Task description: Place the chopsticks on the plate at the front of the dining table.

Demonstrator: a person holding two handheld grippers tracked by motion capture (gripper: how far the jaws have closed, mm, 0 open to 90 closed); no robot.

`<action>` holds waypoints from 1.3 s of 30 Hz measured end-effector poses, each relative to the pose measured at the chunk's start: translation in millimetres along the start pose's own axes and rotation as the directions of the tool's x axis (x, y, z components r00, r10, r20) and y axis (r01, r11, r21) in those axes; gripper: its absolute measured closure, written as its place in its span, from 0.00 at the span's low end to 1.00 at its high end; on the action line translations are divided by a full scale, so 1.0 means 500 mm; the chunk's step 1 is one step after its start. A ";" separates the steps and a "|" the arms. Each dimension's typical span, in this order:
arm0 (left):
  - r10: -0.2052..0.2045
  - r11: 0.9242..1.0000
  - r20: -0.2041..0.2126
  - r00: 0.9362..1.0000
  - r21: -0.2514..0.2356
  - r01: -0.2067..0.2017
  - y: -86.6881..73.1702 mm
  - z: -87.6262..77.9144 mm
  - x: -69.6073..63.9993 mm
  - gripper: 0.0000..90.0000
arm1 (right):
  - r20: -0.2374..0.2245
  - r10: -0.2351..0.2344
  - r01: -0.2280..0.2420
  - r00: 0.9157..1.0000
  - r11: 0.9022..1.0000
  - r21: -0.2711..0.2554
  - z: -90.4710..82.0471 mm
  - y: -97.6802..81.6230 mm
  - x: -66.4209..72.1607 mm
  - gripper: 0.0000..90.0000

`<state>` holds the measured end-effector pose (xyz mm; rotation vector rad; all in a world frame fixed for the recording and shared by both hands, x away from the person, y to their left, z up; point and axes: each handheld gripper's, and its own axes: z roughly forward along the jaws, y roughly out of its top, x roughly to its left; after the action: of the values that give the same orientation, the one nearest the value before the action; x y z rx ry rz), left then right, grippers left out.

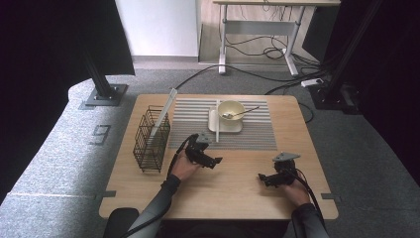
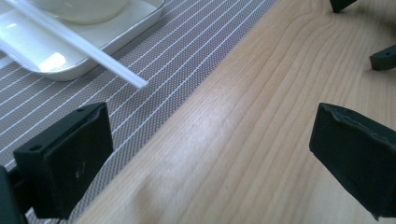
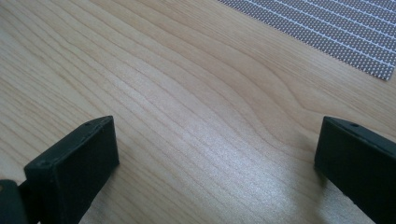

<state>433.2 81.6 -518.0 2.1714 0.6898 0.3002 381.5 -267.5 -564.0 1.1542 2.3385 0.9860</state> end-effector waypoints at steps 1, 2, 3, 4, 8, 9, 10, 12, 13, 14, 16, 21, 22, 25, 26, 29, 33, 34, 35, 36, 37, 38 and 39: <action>-0.002 1.000 -0.005 1.000 -0.006 0.002 -0.003 -0.007 -0.002 0.00 | 0.000 0.000 0.000 1.000 1.000 0.000 0.000 0.000 0.000 0.00; -0.004 1.000 -0.009 1.000 -0.011 0.004 -0.006 -0.014 -0.005 0.00 | 0.000 0.000 0.000 1.000 1.000 0.000 0.000 0.000 0.000 0.00; -0.004 1.000 -0.013 1.000 -0.014 0.004 -0.010 -0.020 -0.007 0.00 | 0.000 0.000 0.000 1.000 1.000 0.000 0.000 0.000 0.000 0.00; -0.007 1.000 -0.019 1.000 -0.019 0.007 -0.015 -0.028 -0.010 0.00 | 0.000 0.000 0.000 1.000 1.000 0.000 0.000 0.000 0.000 0.00; -0.019 1.000 -0.022 1.000 -0.024 0.019 -0.035 -0.046 -0.020 0.00 | 0.000 0.000 0.000 1.000 1.000 0.000 0.000 0.000 0.000 0.00; -0.022 0.999 -0.024 0.999 -0.023 0.022 -0.041 -0.050 -0.022 0.00 | 0.000 0.000 0.000 1.000 1.000 0.000 0.000 0.000 0.000 0.00; -0.024 1.000 -0.025 0.999 -0.021 0.023 -0.047 -0.053 -0.024 0.00 | 0.000 0.000 0.000 1.000 1.000 0.000 0.000 0.000 0.000 0.00; -0.031 0.999 -0.031 0.999 -0.017 0.030 -0.060 -0.058 -0.027 0.00 | 0.000 0.000 0.000 1.000 1.000 0.000 0.000 0.000 0.000 0.00; -0.034 0.999 -0.033 0.999 -0.014 0.034 -0.066 -0.060 -0.028 0.00 | 0.000 0.000 0.000 1.000 1.000 0.000 0.000 0.000 0.000 0.00; -0.035 0.999 -0.036 0.999 -0.010 0.034 -0.072 -0.063 -0.028 0.00 | 0.000 0.000 0.000 1.000 1.000 0.000 0.000 0.000 0.000 0.00; -0.043 0.999 -0.041 0.998 -0.006 0.042 -0.082 -0.067 -0.029 0.00 | 0.000 0.000 0.000 1.000 1.000 0.000 0.000 0.000 0.000 0.00; -0.047 0.999 -0.062 0.997 0.012 0.048 -0.102 -0.074 -0.034 0.00 | 0.000 0.000 0.000 1.000 1.000 0.000 0.000 0.000 0.000 0.00; -0.048 0.999 -0.065 0.997 0.016 0.049 -0.105 -0.075 -0.035 0.00 | 0.000 0.000 0.000 1.000 1.000 0.000 0.000 0.000 0.000 0.00; -0.047 0.998 -0.076 0.996 0.039 0.050 -0.118 -0.074 -0.039 0.00 | 0.000 -0.001 0.001 1.000 1.000 -0.001 0.000 0.000 0.000 0.00; -0.046 0.998 -0.079 0.996 0.045 0.050 -0.121 -0.073 -0.039 0.00 | 0.000 -0.001 0.001 1.000 1.000 -0.001 0.000 0.000 0.000 0.00; -0.051 0.996 -0.087 0.995 0.069 0.057 -0.134 -0.068 -0.039 0.00 | 0.000 -0.001 0.001 1.000 1.000 -0.001 0.000 0.000 0.000 0.00; -0.045 0.992 -0.097 0.994 0.111 0.056 -0.145 -0.059 -0.038 0.00 | 0.000 0.000 0.000 1.000 1.000 0.001 0.000 0.000 0.000 0.00; -0.046 0.991 -0.098 0.994 0.122 0.058 -0.147 -0.056 -0.038 0.00 | 0.000 0.000 0.000 1.000 1.000 0.001 0.000 0.000 0.000 0.00; -0.046 0.988 -0.099 0.994 0.141 0.060 -0.148 -0.053 -0.038 0.00 | 0.000 0.000 0.000 1.000 1.000 0.001 0.000 0.000 0.000 0.00; -0.049 0.987 -0.096 0.994 0.149 0.063 -0.148 -0.051 -0.038 0.00 | 0.001 0.000 0.000 1.000 1.000 0.001 0.000 0.000 0.001 0.00; -0.050 0.987 -0.096 0.994 0.149 0.064 -0.148 -0.051 -0.038 0.00 | 0.001 0.000 0.000 1.000 1.000 0.001 0.000 0.000 0.001 0.00; -0.054 0.986 -0.094 0.994 0.151 0.068 -0.147 -0.051 -0.037 0.00 | 0.001 0.000 0.000 1.000 1.000 0.001 0.000 0.000 0.001 0.00; -0.059 0.986 -0.094 0.994 0.151 0.073 -0.148 -0.051 -0.036 0.00 | 0.001 0.000 0.000 1.000 1.000 0.001 0.000 0.000 0.001 0.00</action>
<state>379.9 125.5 -558.4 2.2866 0.8584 0.3193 381.4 -267.2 -563.9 1.1554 2.3387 0.9844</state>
